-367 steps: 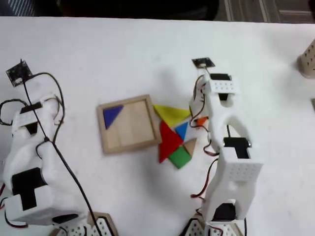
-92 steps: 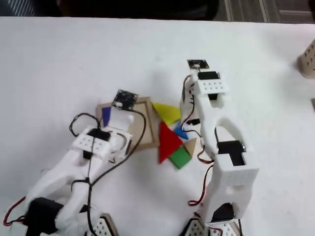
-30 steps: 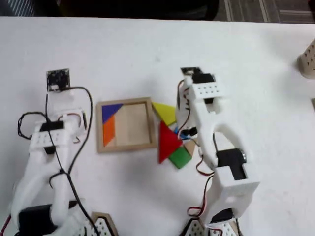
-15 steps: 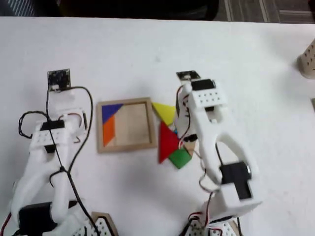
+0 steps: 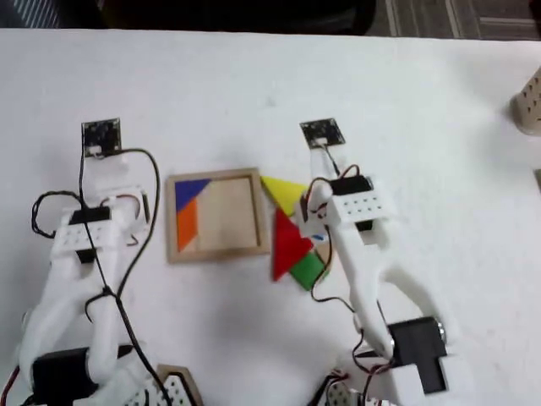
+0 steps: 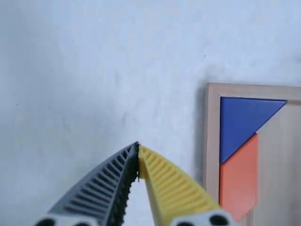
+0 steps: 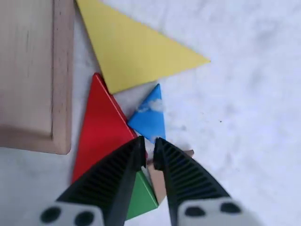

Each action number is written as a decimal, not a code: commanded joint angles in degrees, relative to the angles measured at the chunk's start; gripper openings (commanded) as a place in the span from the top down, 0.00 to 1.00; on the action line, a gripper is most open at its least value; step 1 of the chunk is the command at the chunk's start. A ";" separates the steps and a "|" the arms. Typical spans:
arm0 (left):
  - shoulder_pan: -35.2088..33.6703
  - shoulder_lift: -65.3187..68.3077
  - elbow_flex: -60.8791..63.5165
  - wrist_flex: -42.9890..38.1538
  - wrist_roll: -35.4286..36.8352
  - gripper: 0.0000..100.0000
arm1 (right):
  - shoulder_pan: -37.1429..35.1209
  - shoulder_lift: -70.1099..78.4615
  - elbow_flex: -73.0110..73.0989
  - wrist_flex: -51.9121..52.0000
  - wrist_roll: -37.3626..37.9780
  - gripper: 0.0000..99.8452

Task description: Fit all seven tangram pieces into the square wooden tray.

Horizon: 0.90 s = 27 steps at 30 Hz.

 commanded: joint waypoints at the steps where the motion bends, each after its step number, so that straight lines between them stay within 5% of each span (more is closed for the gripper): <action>1: -0.57 -0.13 -3.25 -1.49 0.00 0.98 | -0.31 1.36 -2.46 -1.19 0.18 0.82; 4: -0.57 -0.13 -3.16 -1.49 0.00 0.98 | -1.10 4.09 -4.66 -1.27 0.18 0.75; 27: -0.57 -0.13 -3.08 -1.32 -0.26 0.98 | -3.91 14.99 -12.66 2.42 -6.33 0.77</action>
